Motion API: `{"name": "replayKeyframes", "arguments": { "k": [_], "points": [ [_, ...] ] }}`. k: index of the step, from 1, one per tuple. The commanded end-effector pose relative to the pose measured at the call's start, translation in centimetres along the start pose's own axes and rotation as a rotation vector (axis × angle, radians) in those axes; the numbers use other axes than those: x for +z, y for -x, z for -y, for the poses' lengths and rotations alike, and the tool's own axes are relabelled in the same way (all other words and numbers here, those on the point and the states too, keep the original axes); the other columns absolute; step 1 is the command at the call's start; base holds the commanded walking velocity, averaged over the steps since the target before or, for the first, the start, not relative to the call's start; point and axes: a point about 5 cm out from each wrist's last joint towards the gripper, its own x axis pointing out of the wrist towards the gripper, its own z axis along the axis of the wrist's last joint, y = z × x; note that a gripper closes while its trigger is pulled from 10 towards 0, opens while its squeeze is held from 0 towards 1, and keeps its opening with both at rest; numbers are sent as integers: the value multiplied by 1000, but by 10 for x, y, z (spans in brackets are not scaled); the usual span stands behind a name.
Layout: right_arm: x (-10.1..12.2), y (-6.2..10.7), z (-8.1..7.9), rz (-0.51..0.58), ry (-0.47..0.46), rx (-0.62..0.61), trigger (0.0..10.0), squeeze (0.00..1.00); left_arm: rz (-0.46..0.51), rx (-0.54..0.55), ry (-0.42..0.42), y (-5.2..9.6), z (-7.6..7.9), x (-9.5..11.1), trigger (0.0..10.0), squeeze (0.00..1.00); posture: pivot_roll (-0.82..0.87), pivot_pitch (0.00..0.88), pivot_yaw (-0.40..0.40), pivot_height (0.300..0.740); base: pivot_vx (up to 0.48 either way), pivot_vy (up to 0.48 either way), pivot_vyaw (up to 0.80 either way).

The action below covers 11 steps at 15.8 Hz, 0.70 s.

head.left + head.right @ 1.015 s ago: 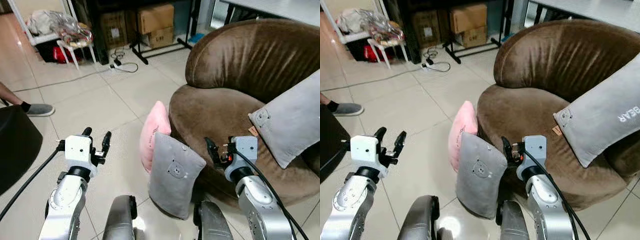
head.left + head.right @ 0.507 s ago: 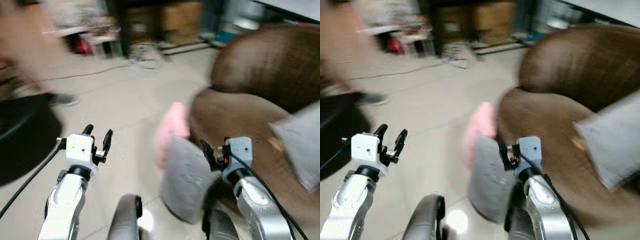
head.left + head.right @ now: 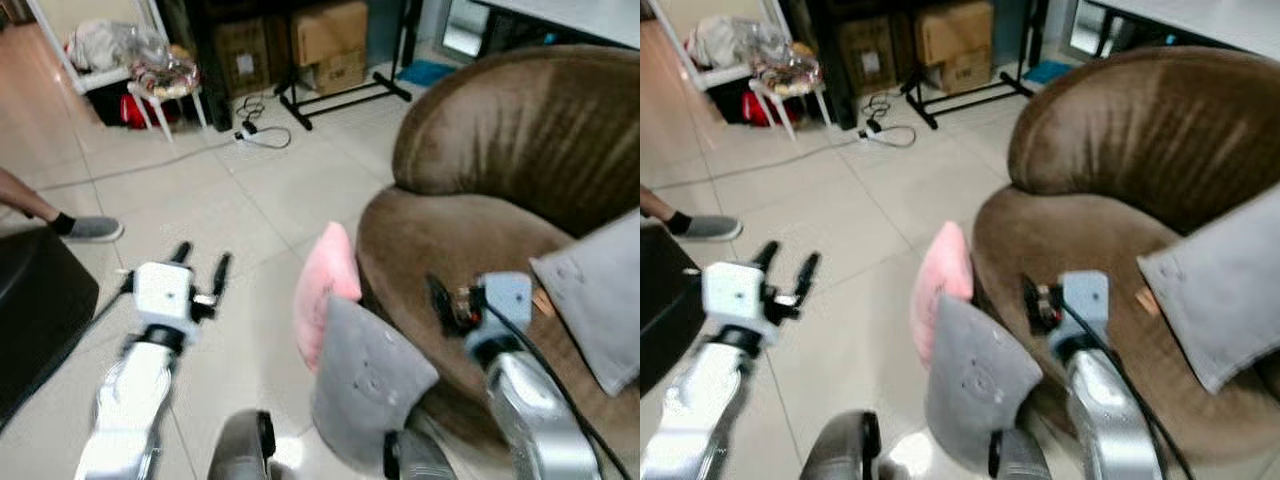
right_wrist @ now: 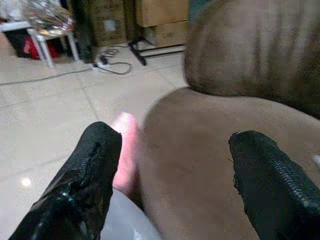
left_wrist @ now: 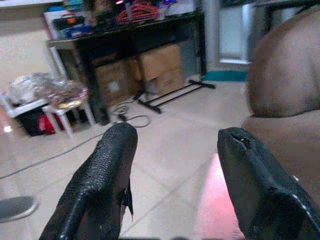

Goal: Move the pillow to the sofa from floor

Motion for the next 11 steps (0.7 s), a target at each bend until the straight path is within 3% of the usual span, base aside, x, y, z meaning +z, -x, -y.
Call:
{"name": "replayKeyframes", "arguments": {
  "k": [1, 11],
  "points": [
    [-5, 2, 0, -25, -15, -3, 10000, 0, -27, 6, -2, 2, -1, -5, 10000, 0, -59, 9, 44, 603, 0, 0, 0],
    [-5, 3, -7, -21, -17, 46, 10000, 0, -29, -12, -24, 2, 0, -5, 10000, 0, -58, 0, 46, 503, 0, 0, 0]
  ]
}}
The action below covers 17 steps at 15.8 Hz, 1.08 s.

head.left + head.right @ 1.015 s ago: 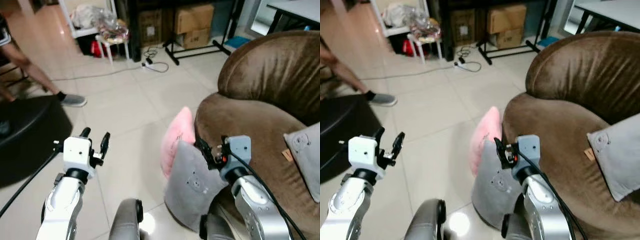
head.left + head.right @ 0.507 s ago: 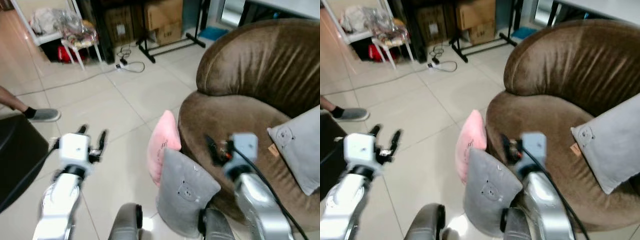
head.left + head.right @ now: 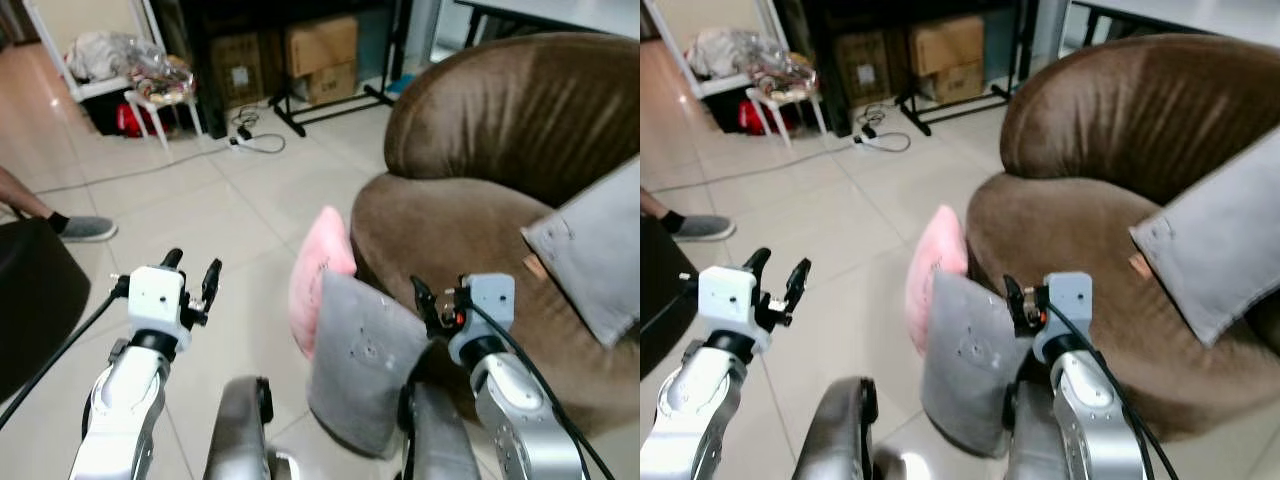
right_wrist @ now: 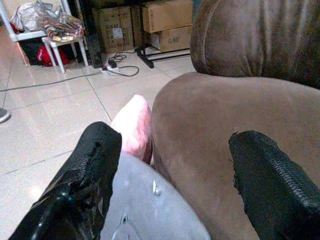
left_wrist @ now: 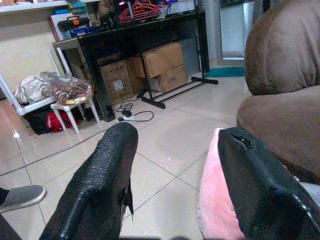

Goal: Move the pillow to the sofa from floor

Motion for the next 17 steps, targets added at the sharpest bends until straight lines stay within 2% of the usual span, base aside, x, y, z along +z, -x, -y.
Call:
{"name": "replayKeyframes", "arguments": {
  "k": [1, 5, 8, 10, 12, 17],
  "points": [
    [1, 0, 0, 3, 2, 9, 10000, 0, 2, -5, -11, 0, 0, 0, 10000, 0, -58, 0, 45, 498, 0, 0, 0],
    [3, -3, -1, -2, 28, 25, 10000, 0, -1, -7, -5, 0, 1, 0, 10000, 0, -56, 0, 43, 484, 0, 0, 0],
    [6, -6, -4, 0, 98, 62, 10000, 0, 22, -11, -11, 0, 1, 3, 10000, 0, -52, 1, 39, 484, 0, 0, 0],
    [6, -7, -5, 0, 93, 62, 10000, 0, 26, -12, -8, 1, 0, 3, 10000, 0, -48, 4, 37, 484, 283, 0, 791],
    [5, -8, -4, -7, 55, 48, 10000, 0, 25, -8, -9, 2, -1, 3, 10000, 0, -47, 8, 37, 484, 321, 0, 0],
    [3, -8, -4, -22, 63, 56, 10000, 0, 15, -6, -9, 2, -2, 2, 10000, 0, -45, 14, 44, 484, 105, 0, 0]
  ]
}}
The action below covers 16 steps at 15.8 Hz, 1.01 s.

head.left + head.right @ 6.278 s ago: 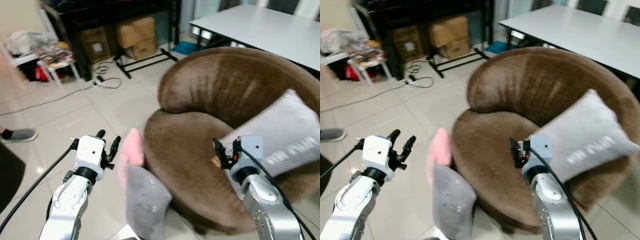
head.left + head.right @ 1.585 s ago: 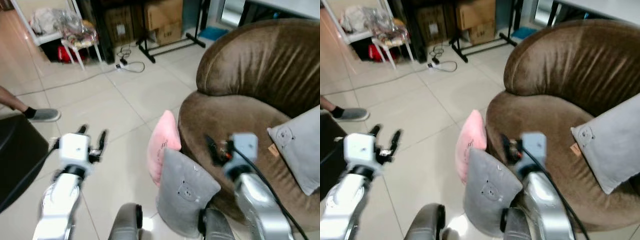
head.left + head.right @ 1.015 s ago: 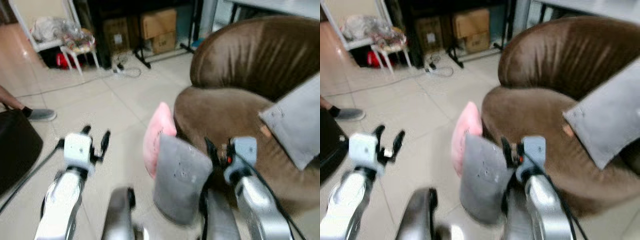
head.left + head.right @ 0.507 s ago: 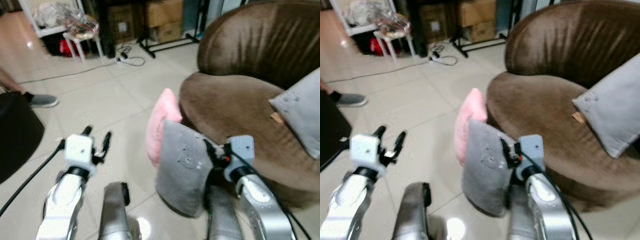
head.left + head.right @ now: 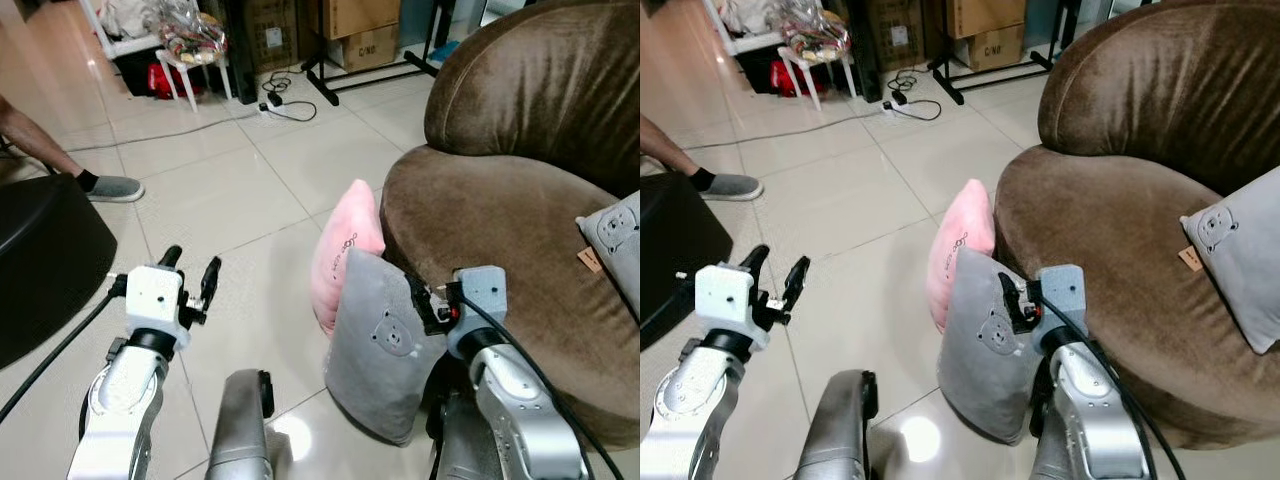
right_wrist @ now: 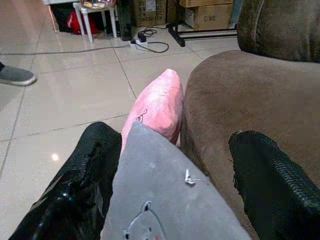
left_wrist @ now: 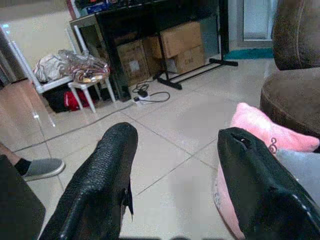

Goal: Move the pillow to the sofa from floor

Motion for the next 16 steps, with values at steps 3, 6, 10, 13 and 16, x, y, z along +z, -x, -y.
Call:
{"name": "replayKeyframes", "arguments": {
  "k": [3, 6, 10, 13, 16],
  "points": [
    [-1, 0, -4, -12, 56, 43, 10000, 0, -11, -10, -8, 2, -2, -1, 10000, 0, -43, 14, 48, 484, 0, 0, 0],
    [-1, -1, -6, -12, 57, 46, 10000, 0, 8, -17, -6, 1, -4, 2, 10000, 0, -41, 14, 51, 484, 331, 0, 800],
    [-2, -1, -3, -17, 1, 16, 10000, 0, -4, -8, -9, -1, -4, 1, 10000, 0, -38, 15, 52, 484, 292, 0, 400],
    [-2, -2, -2, -26, 24, 7, 10000, 0, -15, -6, -15, -1, -4, 0, 10000, 0, -37, 15, 54, 484, 0, 0, 0],
    [1, -4, 3, -7, 4, -46, 10000, 0, -20, -11, -20, -2, -5, -1, 10000, 0, -37, 16, 56, 484, 0, 0, 0]
  ]
}}
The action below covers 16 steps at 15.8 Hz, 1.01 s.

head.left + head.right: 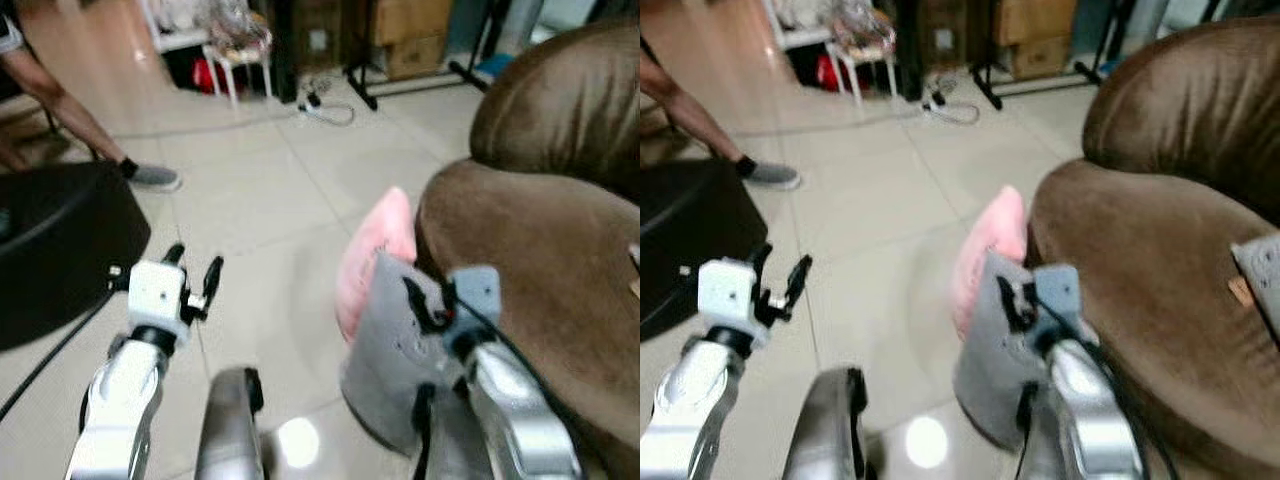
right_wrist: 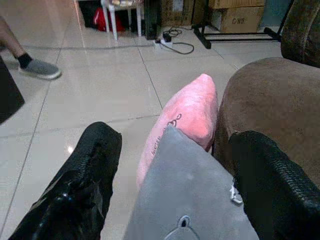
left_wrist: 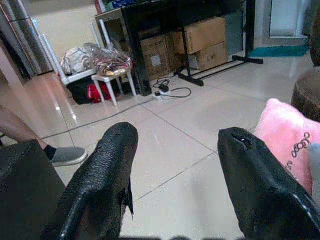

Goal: Move the pillow to the sofa from floor

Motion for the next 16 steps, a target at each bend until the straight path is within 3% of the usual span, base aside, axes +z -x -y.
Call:
{"name": "replayKeyframes", "arguments": {
  "k": [1, 13, 14, 16],
  "points": [
    [1, -1, 5, -1, -16, -27, 10000, 0, -14, 2, -13, 0, -5, -1, 10000, 0, -38, 16, 57, 484, 0, 0, 0],
    [-6, -19, 1, -26, -6, 27, 10000, 0, -28, -113, -45, -10, 0, -2, 10000, 0, -46, 22, 66, 370, 0, 0, 0],
    [-8, -21, 0, -31, -13, 43, 10000, 1000, -32, -154, -51, -11, 1, -3, 10000, 0, -44, 25, 69, 370, 0, 0, 0],
    [-7, -28, 2, -15, -14, 41, 10000, 1000, -55, -243, -57, -11, 6, -5, 10000, 0, -43, 27, 69, 370, 0, 0, 0]
  ]
}}
